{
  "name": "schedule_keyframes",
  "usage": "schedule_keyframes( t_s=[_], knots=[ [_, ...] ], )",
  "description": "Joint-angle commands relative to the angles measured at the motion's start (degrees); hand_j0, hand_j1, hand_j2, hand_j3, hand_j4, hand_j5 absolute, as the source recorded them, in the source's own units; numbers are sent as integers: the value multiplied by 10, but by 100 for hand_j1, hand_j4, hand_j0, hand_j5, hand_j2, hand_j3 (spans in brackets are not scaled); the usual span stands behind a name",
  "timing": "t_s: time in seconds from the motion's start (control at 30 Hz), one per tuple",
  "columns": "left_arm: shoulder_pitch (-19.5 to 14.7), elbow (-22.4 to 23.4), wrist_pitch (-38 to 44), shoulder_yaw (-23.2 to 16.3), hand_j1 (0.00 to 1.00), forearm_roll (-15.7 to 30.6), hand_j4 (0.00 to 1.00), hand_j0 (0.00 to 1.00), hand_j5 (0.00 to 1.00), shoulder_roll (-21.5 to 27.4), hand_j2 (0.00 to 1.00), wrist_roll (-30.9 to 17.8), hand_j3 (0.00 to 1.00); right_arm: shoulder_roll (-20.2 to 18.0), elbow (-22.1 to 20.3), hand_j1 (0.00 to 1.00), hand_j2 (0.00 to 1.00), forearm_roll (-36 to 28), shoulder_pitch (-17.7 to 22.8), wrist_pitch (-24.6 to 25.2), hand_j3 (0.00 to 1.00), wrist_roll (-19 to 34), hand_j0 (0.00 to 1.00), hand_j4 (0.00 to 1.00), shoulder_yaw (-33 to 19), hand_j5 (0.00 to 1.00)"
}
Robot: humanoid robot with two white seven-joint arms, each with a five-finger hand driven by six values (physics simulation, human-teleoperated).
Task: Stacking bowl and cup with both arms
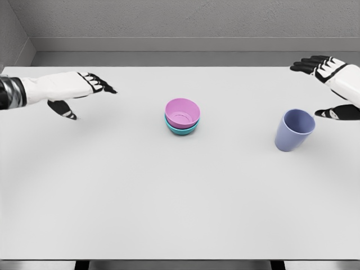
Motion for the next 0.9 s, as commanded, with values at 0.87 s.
schedule_keyframes(
  t_s=[0.87],
  knots=[
    [6, -4, 2, 6, 100, 18, 100, 100, 100, 26, 100, 0, 100, -9, 13, 100, 100, 23, -92, 63, 100, 240, 100, 100, 90, 100]
  ],
)
